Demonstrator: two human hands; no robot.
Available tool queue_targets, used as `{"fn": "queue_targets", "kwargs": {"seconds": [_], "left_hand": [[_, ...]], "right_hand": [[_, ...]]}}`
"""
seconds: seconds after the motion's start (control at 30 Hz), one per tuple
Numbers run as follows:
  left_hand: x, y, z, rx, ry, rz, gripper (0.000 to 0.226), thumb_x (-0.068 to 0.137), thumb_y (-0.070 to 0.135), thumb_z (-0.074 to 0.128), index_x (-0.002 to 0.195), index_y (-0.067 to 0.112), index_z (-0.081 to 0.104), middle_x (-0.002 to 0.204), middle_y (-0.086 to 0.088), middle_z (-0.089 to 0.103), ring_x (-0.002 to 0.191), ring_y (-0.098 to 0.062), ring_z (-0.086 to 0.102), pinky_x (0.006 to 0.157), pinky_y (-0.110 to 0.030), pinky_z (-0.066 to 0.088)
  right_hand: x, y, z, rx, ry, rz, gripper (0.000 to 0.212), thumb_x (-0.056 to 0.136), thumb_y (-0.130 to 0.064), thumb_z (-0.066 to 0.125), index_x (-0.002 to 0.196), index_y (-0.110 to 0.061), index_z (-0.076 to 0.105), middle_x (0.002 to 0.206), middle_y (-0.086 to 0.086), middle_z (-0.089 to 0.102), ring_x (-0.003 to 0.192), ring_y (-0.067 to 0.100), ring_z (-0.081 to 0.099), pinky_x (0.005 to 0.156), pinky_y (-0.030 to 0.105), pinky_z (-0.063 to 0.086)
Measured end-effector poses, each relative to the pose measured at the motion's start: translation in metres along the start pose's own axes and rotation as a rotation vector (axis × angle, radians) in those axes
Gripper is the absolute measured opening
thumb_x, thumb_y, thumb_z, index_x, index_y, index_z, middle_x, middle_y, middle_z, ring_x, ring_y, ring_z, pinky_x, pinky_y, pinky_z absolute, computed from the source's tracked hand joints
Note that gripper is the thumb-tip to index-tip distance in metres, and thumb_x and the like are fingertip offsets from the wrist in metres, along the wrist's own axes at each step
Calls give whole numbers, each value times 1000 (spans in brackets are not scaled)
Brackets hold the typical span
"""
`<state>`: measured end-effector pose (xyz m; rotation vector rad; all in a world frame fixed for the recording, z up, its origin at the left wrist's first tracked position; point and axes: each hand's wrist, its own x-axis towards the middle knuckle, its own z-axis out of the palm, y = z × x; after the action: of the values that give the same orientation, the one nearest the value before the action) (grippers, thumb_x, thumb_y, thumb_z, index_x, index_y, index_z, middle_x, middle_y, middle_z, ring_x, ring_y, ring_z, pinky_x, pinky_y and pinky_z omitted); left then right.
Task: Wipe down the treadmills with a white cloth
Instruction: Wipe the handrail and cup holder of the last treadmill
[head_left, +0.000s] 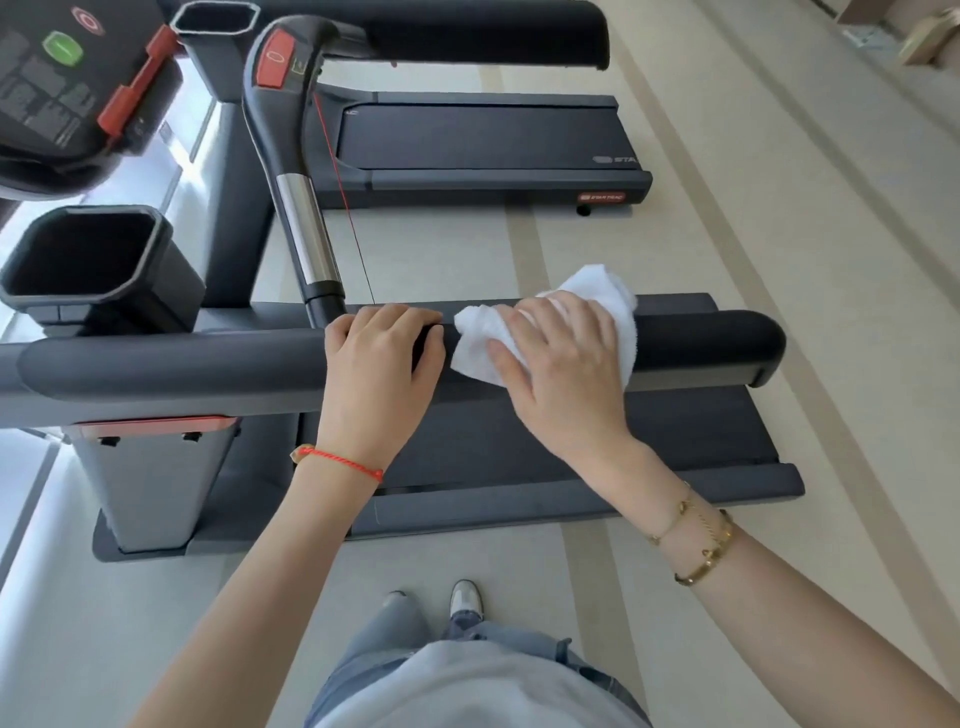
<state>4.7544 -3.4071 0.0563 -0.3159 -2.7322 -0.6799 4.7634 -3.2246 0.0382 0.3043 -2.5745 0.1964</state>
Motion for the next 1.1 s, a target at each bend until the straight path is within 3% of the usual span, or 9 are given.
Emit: {"fn": "queue_targets", "kwargs": {"seconds": [0.13,0.27,0.37,0.5,0.67,1.1], "left_hand": [[0,-1,0,-8,-4,13,22,98,20,51,108,14,71,104,1,71,99,-23,62,99,-38,33],[2,-2,-2,-49,-28,42,22,99,21,51,108,15,70,104,2,71,99,-21,62,101,-40,36],[4,-3,-3,-64,-39,62,22,99,21,51,108,15,70,104,2,70,98,-22,62,101,-39,35],[7,-2,-3,-82,-67,85,22,98,19,51,108,16,71,102,2,70,95,-23,61,96,-34,32],[11,-2,-3,-103,-92,112,23,99,20,50,109,17,70,103,3,70,95,-21,61,93,-31,30],[22,49,25,-160,-152,156,24,99,21,49,111,16,69,106,3,70,97,-20,61,95,-34,35]], "right_hand": [[-4,23,-8,-12,-48,-74,37,102,-41,40,123,-18,61,116,0,63,114,27,53,100,40,38],[-9,54,-19,-45,14,144,34,101,-37,43,103,-12,66,101,3,66,105,29,55,94,40,38],[-2,38,-14,-61,28,225,32,99,-34,43,97,-12,65,96,2,66,103,29,54,94,40,36],[-3,3,-4,-2,11,91,28,99,-33,47,113,-15,64,113,-1,64,112,29,53,100,40,35],[-8,10,-9,-33,-68,16,41,104,-43,33,132,-23,56,127,-4,58,123,26,47,105,38,34],[-25,80,-18,-75,8,72,39,103,-39,39,123,-14,61,118,4,62,124,34,47,111,51,29]]}}
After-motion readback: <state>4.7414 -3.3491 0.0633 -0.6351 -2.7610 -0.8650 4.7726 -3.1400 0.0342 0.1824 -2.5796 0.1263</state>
